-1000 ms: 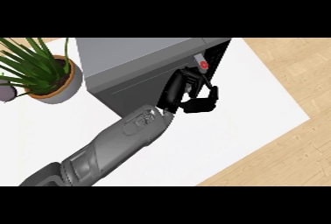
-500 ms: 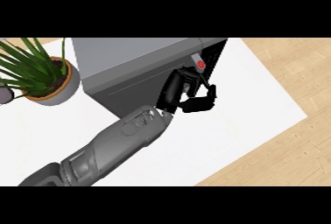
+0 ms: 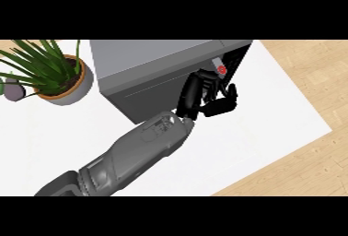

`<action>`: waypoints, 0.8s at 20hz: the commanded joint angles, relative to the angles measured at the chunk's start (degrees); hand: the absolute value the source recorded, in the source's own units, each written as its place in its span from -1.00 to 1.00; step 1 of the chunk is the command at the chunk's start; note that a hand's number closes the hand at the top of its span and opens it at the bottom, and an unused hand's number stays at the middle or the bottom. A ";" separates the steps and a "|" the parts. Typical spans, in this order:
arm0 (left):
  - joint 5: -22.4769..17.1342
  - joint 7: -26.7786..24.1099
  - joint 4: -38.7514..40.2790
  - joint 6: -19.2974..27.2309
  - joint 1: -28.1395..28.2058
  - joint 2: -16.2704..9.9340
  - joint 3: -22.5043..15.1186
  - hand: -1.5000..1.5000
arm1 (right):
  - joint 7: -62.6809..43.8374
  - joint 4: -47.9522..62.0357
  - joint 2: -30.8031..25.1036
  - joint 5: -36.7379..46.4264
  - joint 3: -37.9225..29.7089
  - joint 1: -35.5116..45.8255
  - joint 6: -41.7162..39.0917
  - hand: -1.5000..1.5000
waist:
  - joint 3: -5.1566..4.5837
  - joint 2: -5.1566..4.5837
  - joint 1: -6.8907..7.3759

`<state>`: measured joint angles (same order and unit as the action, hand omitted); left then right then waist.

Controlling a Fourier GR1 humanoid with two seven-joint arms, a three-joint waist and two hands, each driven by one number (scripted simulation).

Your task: Pick up the milk, place it into the microwave and close the microwave

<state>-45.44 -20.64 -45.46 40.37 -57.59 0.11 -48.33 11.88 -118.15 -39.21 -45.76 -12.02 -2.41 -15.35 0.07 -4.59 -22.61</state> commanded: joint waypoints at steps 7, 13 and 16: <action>-3.29 0.26 9.72 -3.49 -0.88 -3.73 1.80 1.00 | -0.64 -1.06 -0.81 -2.00 -4.53 -1.23 1.52 -1.00 | -0.14 -0.74 3.98; -4.52 -0.54 11.21 -4.73 -1.88 -5.13 0.81 -1.00 | -1.71 -2.30 -1.25 -2.87 -6.21 -2.54 2.41 -1.00 | -0.20 -0.37 5.86; -5.84 -0.46 11.38 -6.42 -1.62 -5.32 0.58 -1.00 | -2.12 -2.90 -1.44 -3.39 -7.38 -2.98 3.06 -1.00 | -0.24 -0.41 6.60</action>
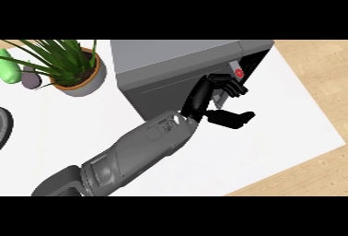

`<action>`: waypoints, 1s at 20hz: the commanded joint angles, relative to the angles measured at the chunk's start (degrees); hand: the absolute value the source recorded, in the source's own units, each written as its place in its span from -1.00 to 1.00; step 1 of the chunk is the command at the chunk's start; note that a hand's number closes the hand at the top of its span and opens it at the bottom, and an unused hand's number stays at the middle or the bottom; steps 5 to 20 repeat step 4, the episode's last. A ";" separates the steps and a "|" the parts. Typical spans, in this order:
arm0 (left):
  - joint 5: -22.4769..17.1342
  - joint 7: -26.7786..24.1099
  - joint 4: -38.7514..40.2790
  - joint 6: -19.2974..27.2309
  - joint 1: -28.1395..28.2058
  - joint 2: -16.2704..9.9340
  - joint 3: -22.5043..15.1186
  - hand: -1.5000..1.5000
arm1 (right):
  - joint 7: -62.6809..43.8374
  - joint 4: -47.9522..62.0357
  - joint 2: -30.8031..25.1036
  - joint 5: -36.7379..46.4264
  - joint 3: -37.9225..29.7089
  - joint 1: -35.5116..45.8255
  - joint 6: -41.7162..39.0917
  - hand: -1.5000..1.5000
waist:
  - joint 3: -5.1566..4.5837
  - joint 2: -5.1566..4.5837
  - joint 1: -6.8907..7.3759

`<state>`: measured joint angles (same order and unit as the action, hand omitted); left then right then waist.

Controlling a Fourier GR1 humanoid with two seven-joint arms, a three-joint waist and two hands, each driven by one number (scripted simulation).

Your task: Pick up the milk, place it into the microwave and close the microwave

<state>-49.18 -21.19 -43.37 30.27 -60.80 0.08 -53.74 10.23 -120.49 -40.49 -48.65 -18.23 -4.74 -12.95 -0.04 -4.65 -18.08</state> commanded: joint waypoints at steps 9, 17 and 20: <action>-2.83 -0.64 9.86 2.48 1.79 -5.47 5.14 -1.00 | -1.24 -2.29 -0.61 -1.33 -1.83 -1.61 0.39 -1.00 | -0.15 -0.02 2.72; -2.83 -0.64 9.86 2.48 1.79 -5.47 5.14 -1.00 | -1.24 -2.29 -0.61 -1.33 -1.83 -1.61 0.39 -1.00 | -0.15 -0.02 2.72; -2.83 -0.64 9.86 2.48 1.79 -5.47 5.14 -1.00 | -1.24 -2.29 -0.61 -1.33 -1.83 -1.61 0.39 -1.00 | -0.15 -0.02 2.72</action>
